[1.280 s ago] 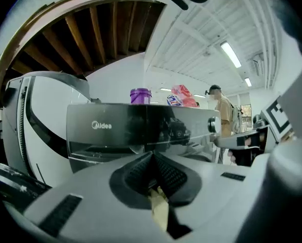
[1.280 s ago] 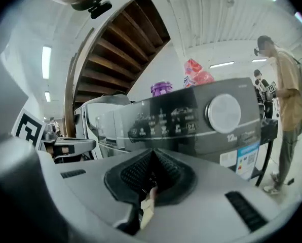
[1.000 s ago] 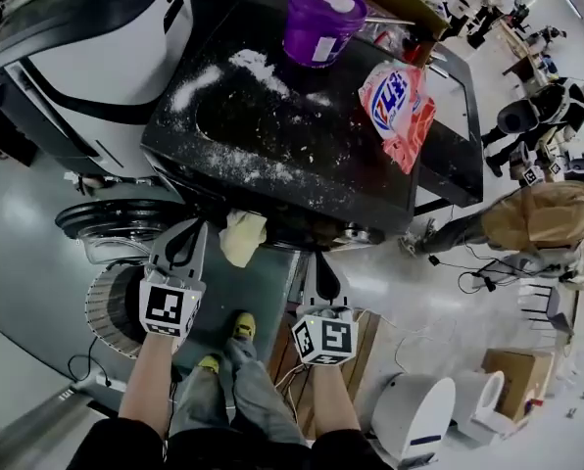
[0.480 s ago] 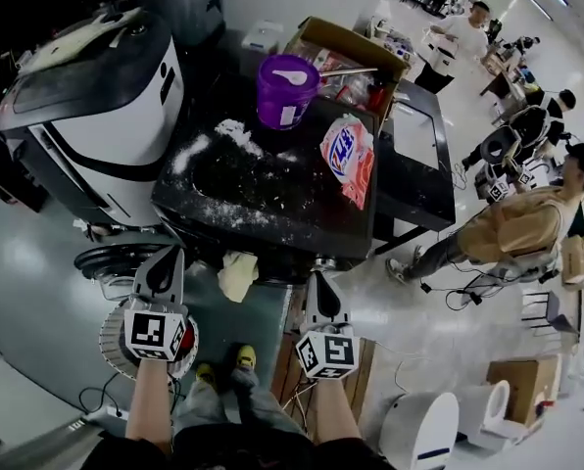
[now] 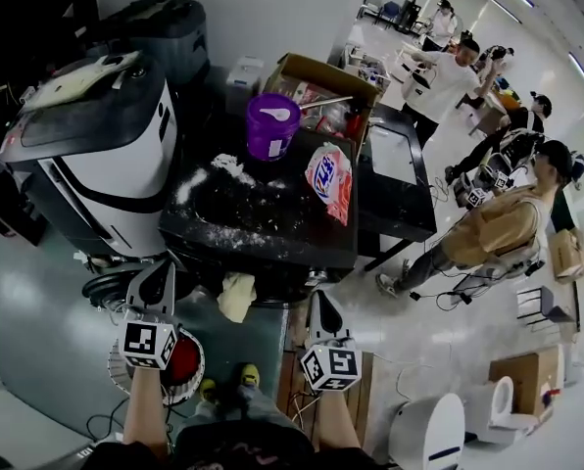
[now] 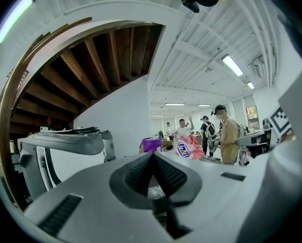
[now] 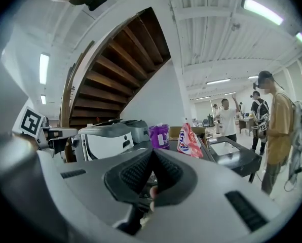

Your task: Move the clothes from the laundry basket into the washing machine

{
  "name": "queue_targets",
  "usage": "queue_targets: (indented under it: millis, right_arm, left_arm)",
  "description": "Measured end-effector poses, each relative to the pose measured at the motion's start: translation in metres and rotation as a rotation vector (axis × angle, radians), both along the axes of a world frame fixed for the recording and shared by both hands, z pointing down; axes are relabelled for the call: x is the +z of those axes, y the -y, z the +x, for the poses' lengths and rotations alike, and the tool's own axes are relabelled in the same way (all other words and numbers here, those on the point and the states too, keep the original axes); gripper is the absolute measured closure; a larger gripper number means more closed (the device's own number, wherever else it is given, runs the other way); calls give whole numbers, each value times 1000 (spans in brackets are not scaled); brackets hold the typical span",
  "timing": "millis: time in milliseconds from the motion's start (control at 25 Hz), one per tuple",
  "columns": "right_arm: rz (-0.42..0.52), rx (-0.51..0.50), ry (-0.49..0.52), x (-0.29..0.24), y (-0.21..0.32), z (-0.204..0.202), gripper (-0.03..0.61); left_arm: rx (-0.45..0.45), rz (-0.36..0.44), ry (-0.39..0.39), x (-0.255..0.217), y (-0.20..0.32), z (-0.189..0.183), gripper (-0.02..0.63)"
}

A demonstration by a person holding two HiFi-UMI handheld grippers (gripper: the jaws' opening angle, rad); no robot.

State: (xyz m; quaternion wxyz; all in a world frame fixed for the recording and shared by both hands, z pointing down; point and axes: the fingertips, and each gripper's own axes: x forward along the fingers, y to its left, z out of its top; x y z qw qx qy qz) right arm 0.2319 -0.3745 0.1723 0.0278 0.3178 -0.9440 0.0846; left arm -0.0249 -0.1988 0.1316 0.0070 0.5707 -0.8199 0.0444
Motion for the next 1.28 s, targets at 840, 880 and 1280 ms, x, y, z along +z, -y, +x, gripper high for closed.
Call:
queue_targets:
  millis: [840,880,1280]
  right_arm:
    - [72,54,6,-62,-9,-8,577]
    - [73,54,5,-62,-10,-9,575]
    - [72,63,-2,-66,-13,-2,577]
  left_arm:
    - [47,22,8,-41,-20,-24,603]
    - [50,20,11,-41,-20,-23,603]
    - [82,22,16,-46,-15,-8,603]
